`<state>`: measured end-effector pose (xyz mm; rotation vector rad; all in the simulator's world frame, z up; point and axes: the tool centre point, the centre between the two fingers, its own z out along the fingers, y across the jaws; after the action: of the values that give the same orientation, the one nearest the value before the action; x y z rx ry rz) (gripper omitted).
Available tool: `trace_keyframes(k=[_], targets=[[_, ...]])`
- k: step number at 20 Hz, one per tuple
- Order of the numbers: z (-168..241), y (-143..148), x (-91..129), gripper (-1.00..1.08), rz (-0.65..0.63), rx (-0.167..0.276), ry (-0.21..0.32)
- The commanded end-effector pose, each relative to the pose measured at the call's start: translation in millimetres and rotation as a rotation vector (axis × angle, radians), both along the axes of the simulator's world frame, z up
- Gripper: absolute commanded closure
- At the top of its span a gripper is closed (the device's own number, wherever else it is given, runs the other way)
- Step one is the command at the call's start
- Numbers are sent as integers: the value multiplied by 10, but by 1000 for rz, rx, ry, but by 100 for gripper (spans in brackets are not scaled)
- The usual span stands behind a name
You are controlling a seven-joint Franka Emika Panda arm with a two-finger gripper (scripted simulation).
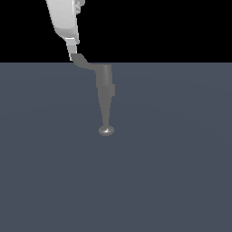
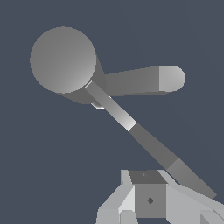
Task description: Turn on the faucet by rotating a designated handle.
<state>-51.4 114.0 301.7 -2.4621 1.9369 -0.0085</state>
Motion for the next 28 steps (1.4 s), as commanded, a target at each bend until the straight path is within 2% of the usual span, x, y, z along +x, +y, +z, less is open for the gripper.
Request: trace_keyframes(k=[1, 11, 13, 28], targets=[[-14, -166, -61, 108, -13, -2, 5], [-23, -550, -307, 108, -13, -3, 9], [-1, -450, -270, 108, -2, -2, 2], [-24, -1362, -97, 108, -12, -4, 9]])
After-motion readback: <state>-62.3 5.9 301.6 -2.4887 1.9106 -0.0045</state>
